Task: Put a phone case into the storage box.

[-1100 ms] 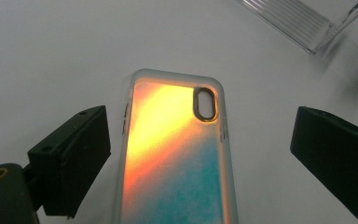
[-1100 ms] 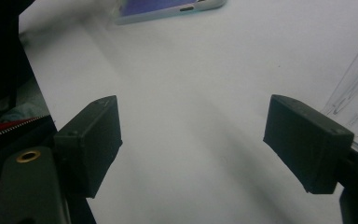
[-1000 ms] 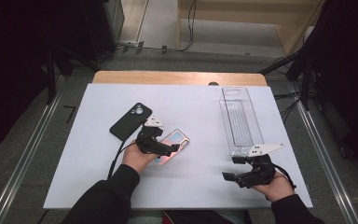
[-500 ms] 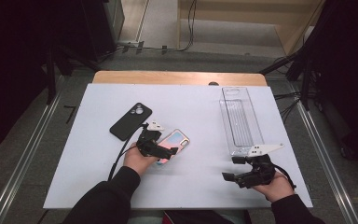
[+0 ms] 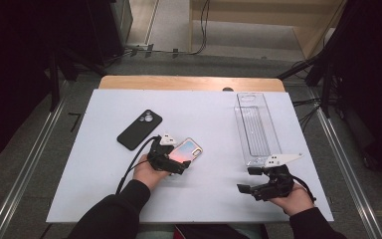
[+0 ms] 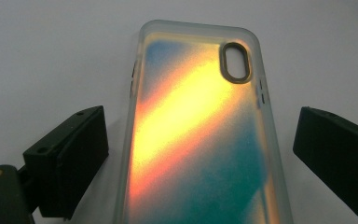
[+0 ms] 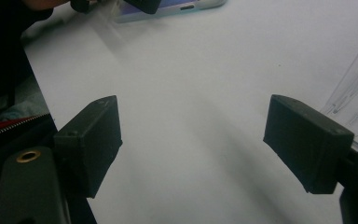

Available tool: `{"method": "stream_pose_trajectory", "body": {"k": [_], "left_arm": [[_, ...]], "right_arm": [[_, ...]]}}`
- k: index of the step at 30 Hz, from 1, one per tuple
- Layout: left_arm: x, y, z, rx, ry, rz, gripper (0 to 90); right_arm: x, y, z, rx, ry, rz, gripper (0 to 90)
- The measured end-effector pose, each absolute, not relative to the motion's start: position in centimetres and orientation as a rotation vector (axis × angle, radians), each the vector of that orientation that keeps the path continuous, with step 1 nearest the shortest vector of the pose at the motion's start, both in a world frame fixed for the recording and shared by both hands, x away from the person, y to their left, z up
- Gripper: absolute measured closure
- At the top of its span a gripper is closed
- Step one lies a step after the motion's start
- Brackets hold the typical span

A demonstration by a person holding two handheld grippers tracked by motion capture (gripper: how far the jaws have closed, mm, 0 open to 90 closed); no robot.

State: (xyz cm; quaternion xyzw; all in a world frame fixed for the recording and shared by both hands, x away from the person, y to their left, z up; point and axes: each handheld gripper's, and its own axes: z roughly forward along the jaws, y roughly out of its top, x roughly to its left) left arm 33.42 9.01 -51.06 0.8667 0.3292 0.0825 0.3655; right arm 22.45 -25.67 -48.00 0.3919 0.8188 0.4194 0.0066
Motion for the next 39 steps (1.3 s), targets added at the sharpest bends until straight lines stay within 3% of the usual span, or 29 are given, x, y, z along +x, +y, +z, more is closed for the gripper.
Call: {"method": "stream_pose_trajectory", "body": {"k": [12,20,23,39], "left_arm": [[32.68,8.28,-51.31,2.286,0.818,0.344,6.3],[32.60,8.35,-51.28,2.278,0.823,0.357,9.8],[32.54,8.55,-51.21,2.262,0.829,0.356,16.9],[33.06,8.80,-50.50,2.264,0.867,0.273,17.4]], "right_arm": [[22.40,-25.61,-48.05,1.212,2.567,1.288,17.0],[22.41,-25.61,-48.05,1.214,2.568,1.291,17.0],[22.41,-25.62,-48.03,1.212,2.567,1.293,17.0],[22.40,-25.72,-47.92,1.211,2.555,1.311,17.0]]}}
